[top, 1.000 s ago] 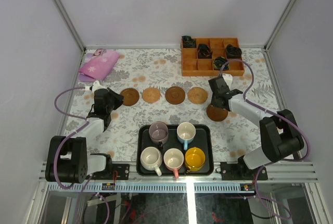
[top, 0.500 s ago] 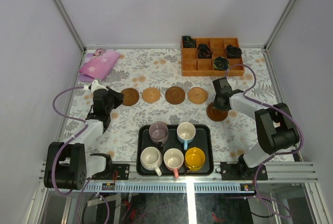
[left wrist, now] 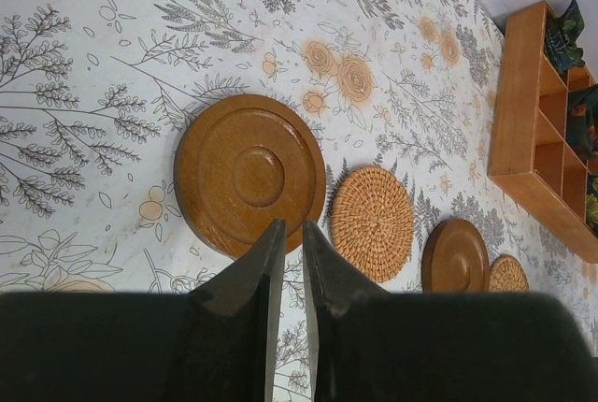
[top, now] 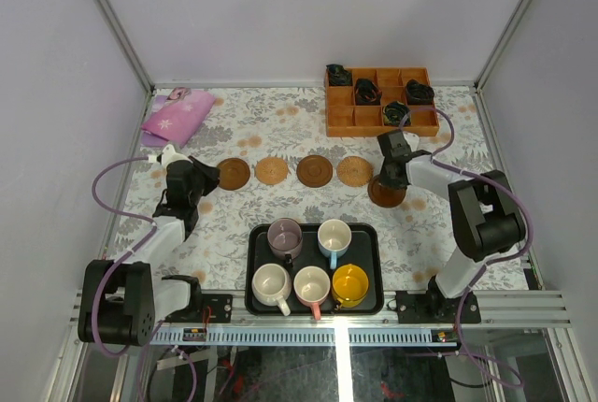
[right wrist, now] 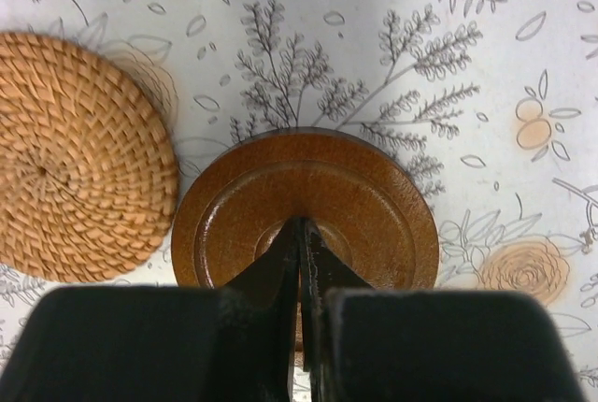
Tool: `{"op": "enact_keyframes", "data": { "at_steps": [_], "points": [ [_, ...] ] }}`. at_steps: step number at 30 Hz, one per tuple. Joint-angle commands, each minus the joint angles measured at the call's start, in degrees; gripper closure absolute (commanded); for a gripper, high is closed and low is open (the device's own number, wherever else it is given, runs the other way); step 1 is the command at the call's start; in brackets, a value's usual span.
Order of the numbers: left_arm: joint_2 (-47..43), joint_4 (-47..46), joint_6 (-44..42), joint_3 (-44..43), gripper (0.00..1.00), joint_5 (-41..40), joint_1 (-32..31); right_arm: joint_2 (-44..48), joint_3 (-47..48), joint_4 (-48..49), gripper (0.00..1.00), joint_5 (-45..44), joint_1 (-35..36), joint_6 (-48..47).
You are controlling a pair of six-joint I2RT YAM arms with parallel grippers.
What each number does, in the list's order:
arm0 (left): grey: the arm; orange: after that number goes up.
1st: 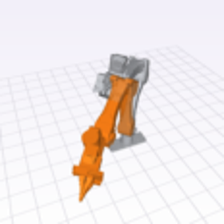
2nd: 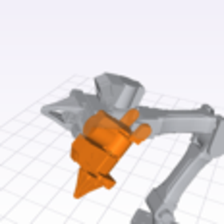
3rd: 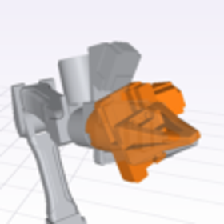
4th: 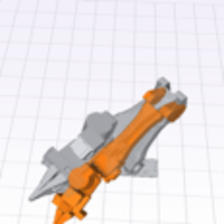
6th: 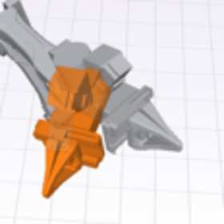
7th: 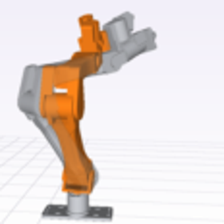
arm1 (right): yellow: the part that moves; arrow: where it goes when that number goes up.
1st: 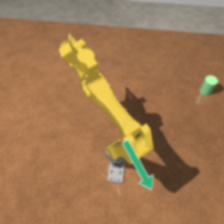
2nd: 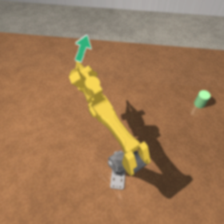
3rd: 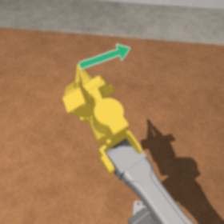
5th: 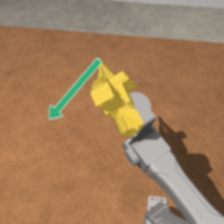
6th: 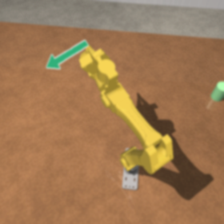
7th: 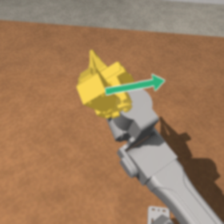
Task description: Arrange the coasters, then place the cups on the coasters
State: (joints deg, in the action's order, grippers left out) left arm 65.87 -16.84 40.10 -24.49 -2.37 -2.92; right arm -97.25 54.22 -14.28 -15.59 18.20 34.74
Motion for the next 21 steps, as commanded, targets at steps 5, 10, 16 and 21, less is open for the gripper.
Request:
{"op": "enact_keyframes", "data": {
  "at_steps": [5,10,16,21],
  "points": [
    [0.38,-1.03,-0.53,-0.13,0.87,-1.56,-0.18,-6.35,6.37,-3.90,1.00,-5.70,-0.76,1.25],
    [0.95,-1.41,-0.39,-0.65,0.87,-0.98,-0.23,-7.63,11.07,-7.90,1.00,-11.23,-1.70,1.51],
    [2.16,-2.62,0.19,-0.83,0.87,-0.45,-0.27,-10.31,14.89,-7.90,1.00,-11.95,-4.51,0.41],
    [4.71,-2.78,0.54,-2.23,0.87,-0.38,-0.26,-11.55,15.59,-6.63,1.00,-7.89,-4.75,-0.48]
  ]
}}
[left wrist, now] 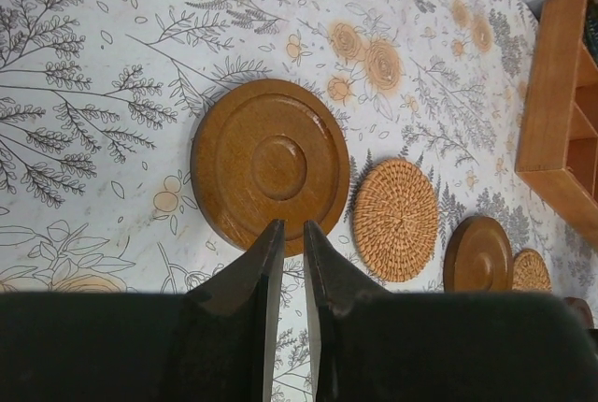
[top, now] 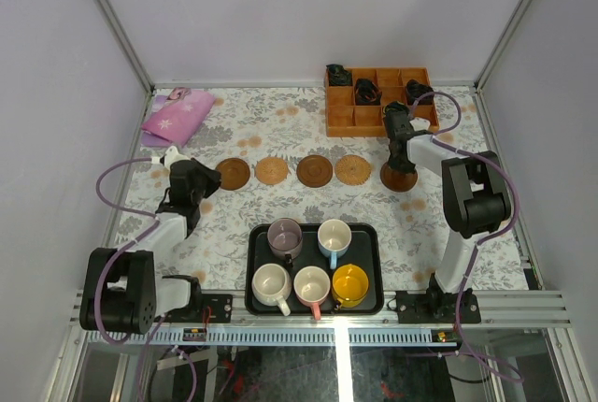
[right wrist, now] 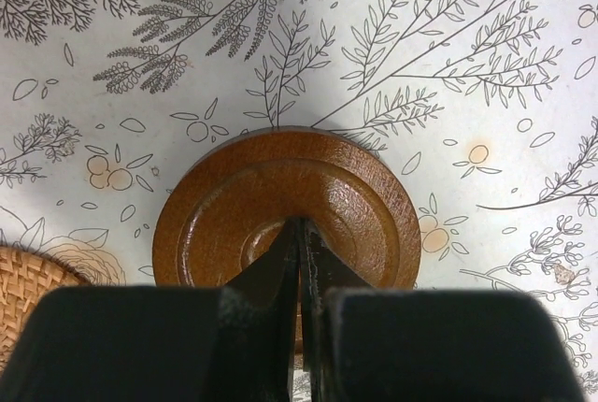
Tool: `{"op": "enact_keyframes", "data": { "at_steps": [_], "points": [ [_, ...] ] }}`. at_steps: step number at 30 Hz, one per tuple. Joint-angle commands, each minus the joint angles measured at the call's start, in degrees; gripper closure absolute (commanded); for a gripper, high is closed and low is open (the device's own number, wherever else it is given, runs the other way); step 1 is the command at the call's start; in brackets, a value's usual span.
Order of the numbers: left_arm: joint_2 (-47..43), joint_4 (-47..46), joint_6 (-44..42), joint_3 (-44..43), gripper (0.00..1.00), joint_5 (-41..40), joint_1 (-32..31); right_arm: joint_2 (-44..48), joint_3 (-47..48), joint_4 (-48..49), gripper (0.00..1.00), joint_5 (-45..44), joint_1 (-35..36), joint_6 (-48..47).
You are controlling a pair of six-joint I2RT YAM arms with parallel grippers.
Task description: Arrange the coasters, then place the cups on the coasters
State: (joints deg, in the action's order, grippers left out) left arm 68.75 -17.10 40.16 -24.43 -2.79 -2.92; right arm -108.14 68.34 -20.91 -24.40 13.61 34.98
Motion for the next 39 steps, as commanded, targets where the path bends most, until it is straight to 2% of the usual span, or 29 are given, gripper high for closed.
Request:
{"op": "enact_keyframes", "data": {
  "at_steps": [1,9,20,26,39],
  "points": [
    [2.41,-2.59,0.65,-2.61,0.87,0.13,-0.24,-0.65,1.27,0.59,1.00,1.81,-0.16,-1.00],
    [6.43,-4.70,1.41,-3.81,0.87,1.14,-0.21,-1.71,1.20,4.20,1.00,9.23,-0.07,-4.09],
    [11.03,-6.06,1.32,-5.75,0.87,1.64,-0.19,-4.02,3.72,4.55,1.00,13.39,0.02,-4.88],
    [15.39,-6.19,0.98,-8.02,0.87,1.56,-0.25,-3.10,3.61,4.06,1.00,12.51,0.93,-4.81],
    [28.06,-7.53,1.91,-14.60,0.90,5.63,-0.17,5.00,3.03,4.60,0.97,9.95,5.12,-7.82]
  ]
}}
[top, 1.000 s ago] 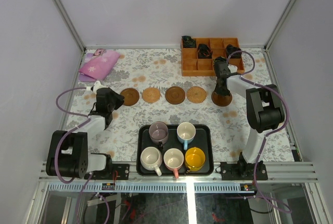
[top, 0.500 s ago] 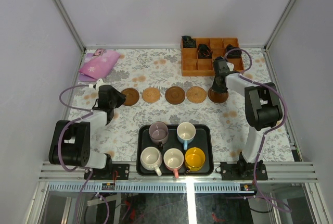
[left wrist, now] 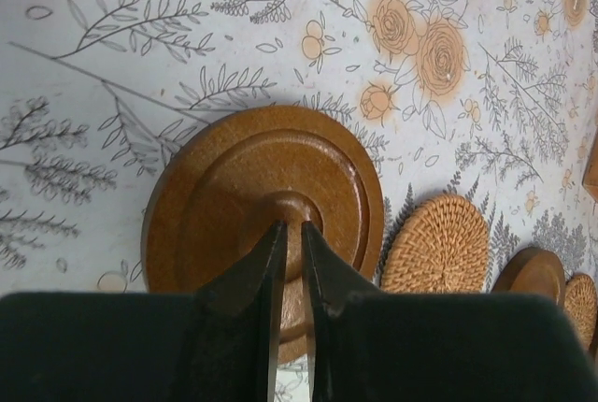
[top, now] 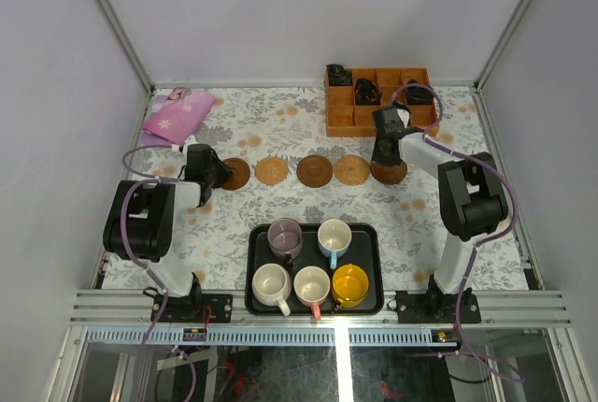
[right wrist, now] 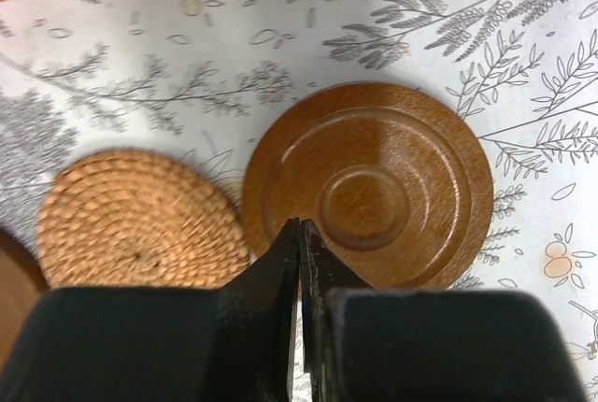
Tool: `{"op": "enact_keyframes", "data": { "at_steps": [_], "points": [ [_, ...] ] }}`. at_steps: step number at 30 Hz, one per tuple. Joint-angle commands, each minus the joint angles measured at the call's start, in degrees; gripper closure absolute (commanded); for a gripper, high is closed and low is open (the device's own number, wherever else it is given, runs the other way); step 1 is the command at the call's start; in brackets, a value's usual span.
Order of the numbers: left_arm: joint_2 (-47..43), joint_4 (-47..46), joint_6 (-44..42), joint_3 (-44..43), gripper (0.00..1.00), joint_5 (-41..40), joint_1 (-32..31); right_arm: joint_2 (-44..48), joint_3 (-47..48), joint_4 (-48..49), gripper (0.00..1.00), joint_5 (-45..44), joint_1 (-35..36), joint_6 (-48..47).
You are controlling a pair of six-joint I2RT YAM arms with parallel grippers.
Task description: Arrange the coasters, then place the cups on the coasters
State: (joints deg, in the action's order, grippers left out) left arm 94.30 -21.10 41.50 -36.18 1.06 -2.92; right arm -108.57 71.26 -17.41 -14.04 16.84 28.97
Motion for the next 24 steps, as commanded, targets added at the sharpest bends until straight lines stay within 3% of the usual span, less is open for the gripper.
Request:
{"op": "enact_keyframes", "data": {
  "at_steps": [1,4,6,12,24],
  "points": [
    [3.23,-3.45,0.79,-3.29,0.90,2.32,-0.26,5.96,0.01,1.51,0.96,0.01,2.33,-2.09],
    [4.98,-3.47,1.12,-4.36,0.91,3.75,-0.27,6.69,0.23,2.09,0.84,0.47,3.99,-2.95],
    [5.99,-3.49,1.22,-4.95,0.91,4.62,-0.26,6.67,0.61,2.43,0.82,1.39,5.10,-3.51],
    [8.60,-3.50,1.38,-6.80,0.92,6.10,-0.43,4.10,2.06,5.27,0.86,11.22,7.38,-3.93],
    [4.84,-2.20,1.74,-6.08,0.93,3.95,-0.51,-3.01,8.95,4.27,0.93,16.39,12.23,-6.07]
  ]
}}
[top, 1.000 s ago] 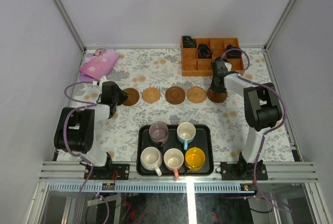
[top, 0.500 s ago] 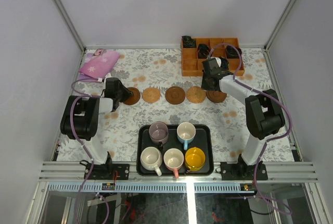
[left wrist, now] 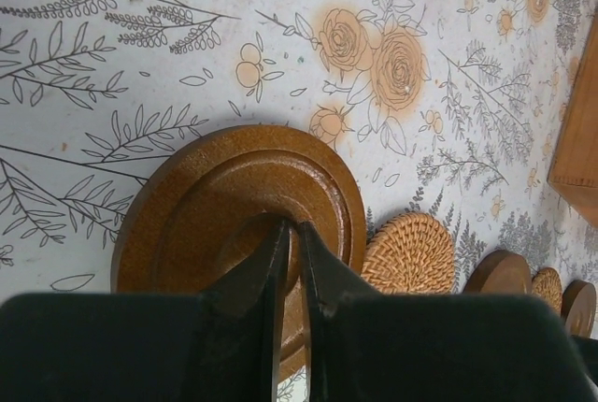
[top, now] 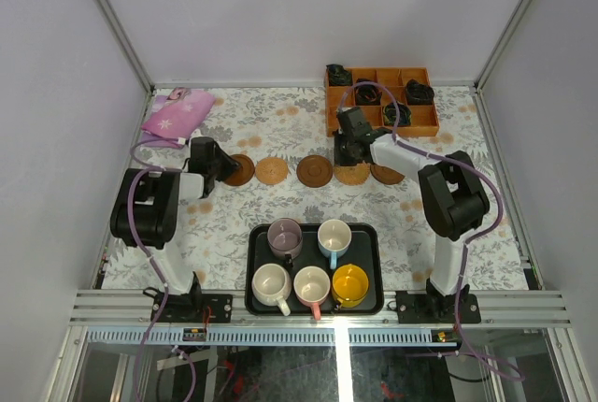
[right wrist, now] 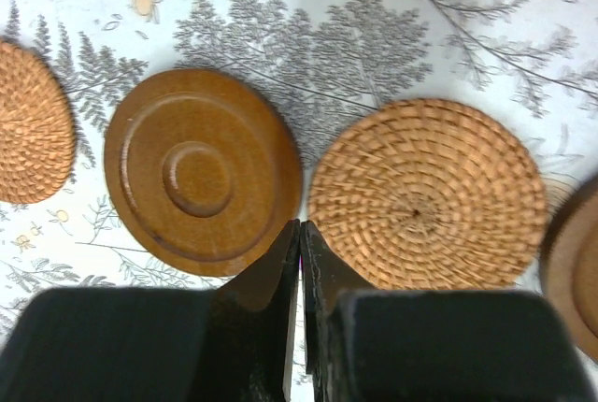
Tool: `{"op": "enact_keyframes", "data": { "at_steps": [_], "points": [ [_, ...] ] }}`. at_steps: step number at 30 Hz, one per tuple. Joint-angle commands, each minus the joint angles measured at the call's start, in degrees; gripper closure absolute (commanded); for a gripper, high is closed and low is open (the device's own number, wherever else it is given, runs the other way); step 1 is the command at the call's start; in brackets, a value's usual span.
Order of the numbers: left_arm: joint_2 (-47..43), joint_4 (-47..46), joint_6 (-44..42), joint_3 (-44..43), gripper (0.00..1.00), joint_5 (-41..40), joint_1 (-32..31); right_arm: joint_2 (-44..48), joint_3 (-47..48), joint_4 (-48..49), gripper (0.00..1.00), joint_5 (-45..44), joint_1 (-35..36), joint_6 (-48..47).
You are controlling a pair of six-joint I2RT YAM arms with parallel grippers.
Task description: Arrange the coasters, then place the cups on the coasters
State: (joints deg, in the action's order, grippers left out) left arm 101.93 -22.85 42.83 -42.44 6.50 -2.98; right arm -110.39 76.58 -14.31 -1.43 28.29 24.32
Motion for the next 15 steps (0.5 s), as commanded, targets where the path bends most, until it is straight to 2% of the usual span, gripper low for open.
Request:
{"op": "enact_keyframes", "data": {
  "at_steps": [1,9,15],
  "points": [
    [-3.64,-0.19,0.41,0.36,0.92,-1.92,-0.51,-1.63,4.03,1.17,0.93,4.39,0.92,-1.46],
    [-11.76,0.15,-0.77,1.93,0.91,-3.01,-0.55,-4.11,6.40,1.74,0.97,7.86,3.05,-1.89],
    [-13.08,-0.08,-2.44,3.88,0.91,-0.77,-1.89,-7.31,9.34,0.82,1.00,8.01,4.86,-1.64]
  ]
}}
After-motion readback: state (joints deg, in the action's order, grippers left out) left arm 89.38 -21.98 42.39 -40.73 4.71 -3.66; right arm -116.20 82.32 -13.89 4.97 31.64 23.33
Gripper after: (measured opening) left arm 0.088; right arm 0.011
